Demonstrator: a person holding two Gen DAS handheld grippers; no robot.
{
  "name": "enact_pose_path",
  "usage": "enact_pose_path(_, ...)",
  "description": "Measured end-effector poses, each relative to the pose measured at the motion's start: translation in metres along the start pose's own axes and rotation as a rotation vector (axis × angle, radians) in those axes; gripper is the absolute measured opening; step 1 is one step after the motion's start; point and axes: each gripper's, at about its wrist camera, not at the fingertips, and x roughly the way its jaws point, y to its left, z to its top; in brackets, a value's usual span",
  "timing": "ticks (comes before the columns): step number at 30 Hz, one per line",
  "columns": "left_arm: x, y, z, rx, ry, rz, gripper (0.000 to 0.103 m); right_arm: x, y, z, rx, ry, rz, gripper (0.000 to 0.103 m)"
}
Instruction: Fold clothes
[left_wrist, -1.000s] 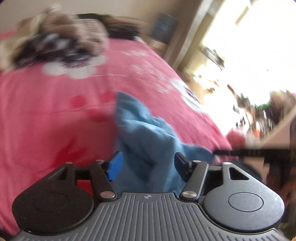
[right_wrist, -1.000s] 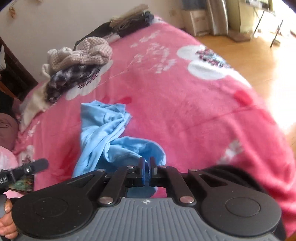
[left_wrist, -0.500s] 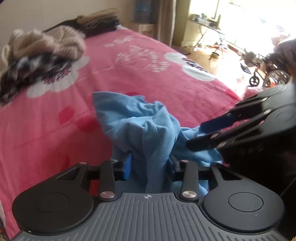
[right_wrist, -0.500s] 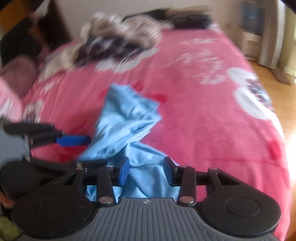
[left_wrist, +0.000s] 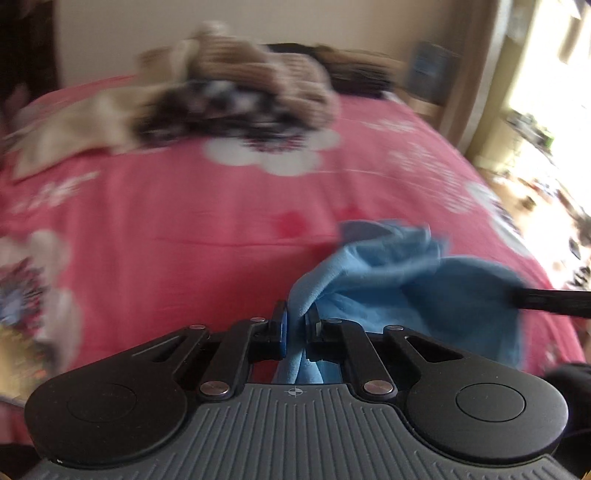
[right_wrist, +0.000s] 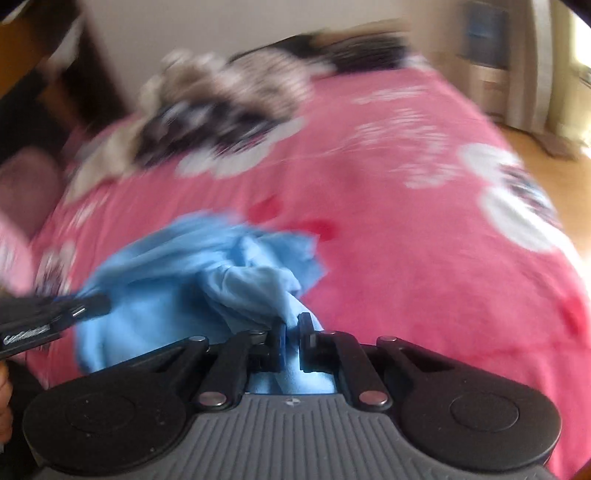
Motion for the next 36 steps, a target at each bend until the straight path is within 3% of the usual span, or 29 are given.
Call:
enact_pose_path(6, -0.004, 0.056, -0.009, -0.1, 0.056, 0.163, 0.006, -0.031, -0.06, -0.009, 0.239, -0.043, -0.101, 0.004)
enact_pose_path(9, 0.005, 0.073, -0.015, -0.168, 0.135, 0.184, 0.007, -0.027, -0.079, -0.018, 0.317, -0.003, -0.133, 0.004)
enact_pose_path(13, 0.0, 0.073, -0.011, -0.181, 0.113, 0.208, 0.013, -0.021, -0.084, -0.025, 0.37, 0.022, -0.176, 0.005)
enact_pose_path(16, -0.008, 0.069, -0.009, -0.162, 0.084, 0.182, 0.034, -0.027, -0.086, -0.025, 0.379, 0.013, -0.197, 0.008)
enact_pose_path(18, -0.014, 0.069, -0.009, -0.144, 0.048, 0.168, 0.057, -0.031, -0.088, -0.026, 0.383, 0.005, -0.21, 0.017)
enact_pose_path(20, -0.019, 0.069, -0.007, -0.132, 0.013, 0.158, 0.06, -0.036, -0.089, -0.026, 0.387, -0.002, -0.223, 0.038)
enact_pose_path(25, -0.021, 0.068, 0.001, -0.118, -0.043, 0.135, 0.065, -0.059, -0.082, -0.022, 0.327, -0.104, -0.282, 0.042)
enact_pose_path(28, -0.011, 0.061, 0.005, -0.084, -0.031, 0.115, 0.065, -0.065, -0.064, -0.013, 0.247, -0.165, -0.245, 0.042)
enact_pose_path(31, 0.003, 0.052, 0.005, -0.028, 0.004, 0.075, 0.065, -0.058, -0.03, -0.001, 0.139, -0.184, -0.114, 0.043)
enact_pose_path(36, 0.016, 0.033, -0.002, 0.135, 0.033, -0.001, 0.065, -0.002, 0.031, 0.014, 0.02, -0.027, 0.169, 0.043)
